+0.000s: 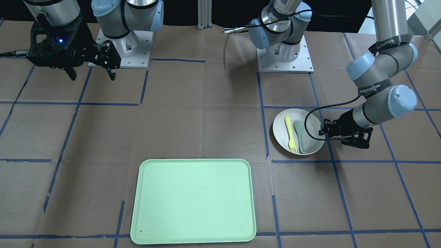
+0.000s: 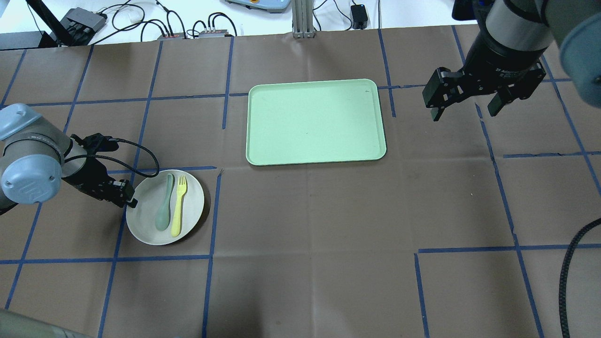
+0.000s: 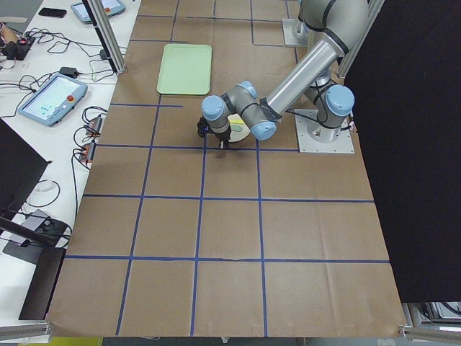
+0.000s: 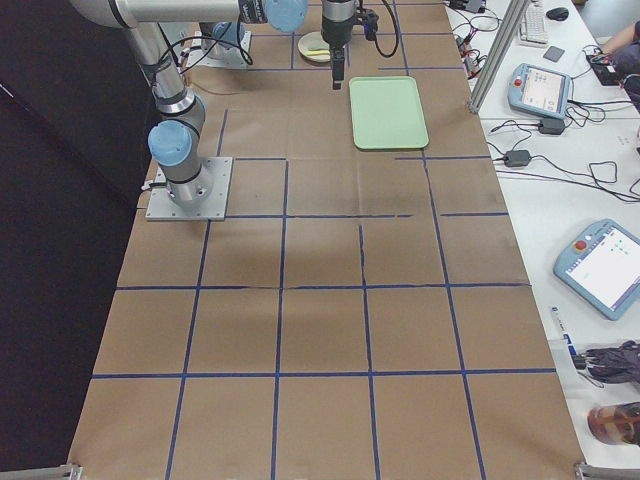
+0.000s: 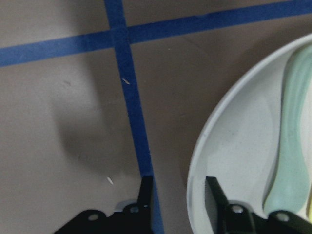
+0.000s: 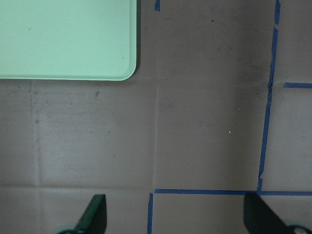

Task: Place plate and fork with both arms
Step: 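Close the left gripper on the white plate's rim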

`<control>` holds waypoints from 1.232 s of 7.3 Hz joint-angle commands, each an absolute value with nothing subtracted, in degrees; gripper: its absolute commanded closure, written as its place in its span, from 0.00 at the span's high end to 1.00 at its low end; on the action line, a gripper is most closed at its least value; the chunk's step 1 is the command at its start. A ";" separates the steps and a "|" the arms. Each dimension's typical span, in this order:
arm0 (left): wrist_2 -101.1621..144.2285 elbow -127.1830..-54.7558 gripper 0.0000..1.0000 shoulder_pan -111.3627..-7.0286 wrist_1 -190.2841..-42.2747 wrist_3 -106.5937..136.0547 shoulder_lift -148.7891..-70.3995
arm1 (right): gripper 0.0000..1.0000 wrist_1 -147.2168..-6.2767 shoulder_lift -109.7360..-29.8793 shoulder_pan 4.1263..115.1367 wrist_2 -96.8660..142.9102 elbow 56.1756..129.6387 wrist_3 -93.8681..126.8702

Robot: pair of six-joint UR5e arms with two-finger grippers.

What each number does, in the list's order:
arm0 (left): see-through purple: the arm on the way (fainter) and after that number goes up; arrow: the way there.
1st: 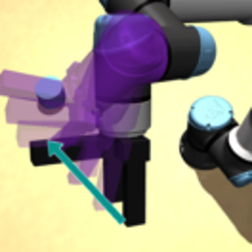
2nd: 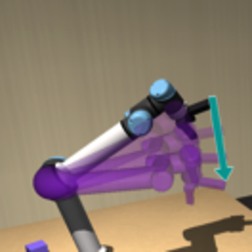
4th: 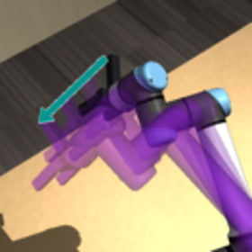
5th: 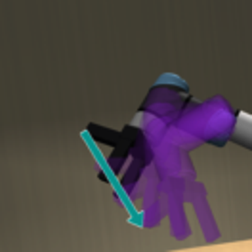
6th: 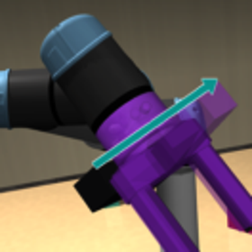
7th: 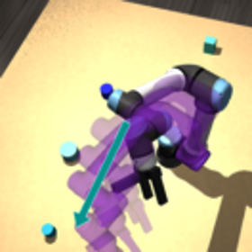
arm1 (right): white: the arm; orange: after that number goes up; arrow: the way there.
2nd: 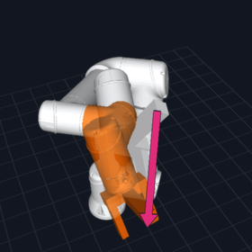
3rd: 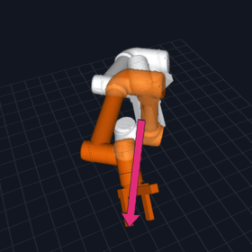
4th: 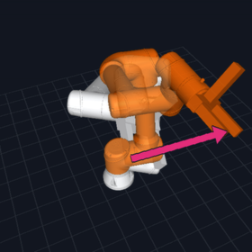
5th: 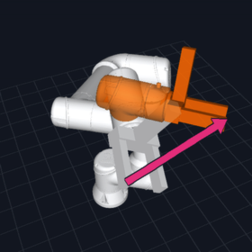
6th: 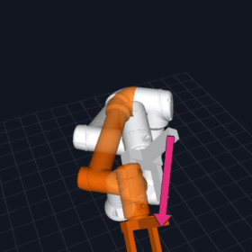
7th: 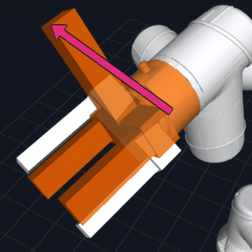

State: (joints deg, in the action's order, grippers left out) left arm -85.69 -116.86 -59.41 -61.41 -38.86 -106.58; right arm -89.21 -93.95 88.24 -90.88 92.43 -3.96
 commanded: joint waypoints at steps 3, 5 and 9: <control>-84.13 -116.89 0.22 -59.50 -61.87 -37.71 -106.88 | 1.00 -89.12 -93.96 88.24 -90.88 92.46 -3.96; -84.02 -116.81 0.12 -59.50 -61.96 -37.00 -106.61 | 1.00 -89.12 -93.96 88.24 -90.88 92.46 -3.96; -81.24 -115.93 0.00 -59.85 -62.14 -37.00 -105.21 | 1.00 -89.12 -93.96 88.24 -90.88 92.46 -3.96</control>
State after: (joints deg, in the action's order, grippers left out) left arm -83.42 -116.26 -59.72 -62.04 -37.01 -105.77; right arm -89.12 -93.96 88.24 -90.88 92.46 -3.96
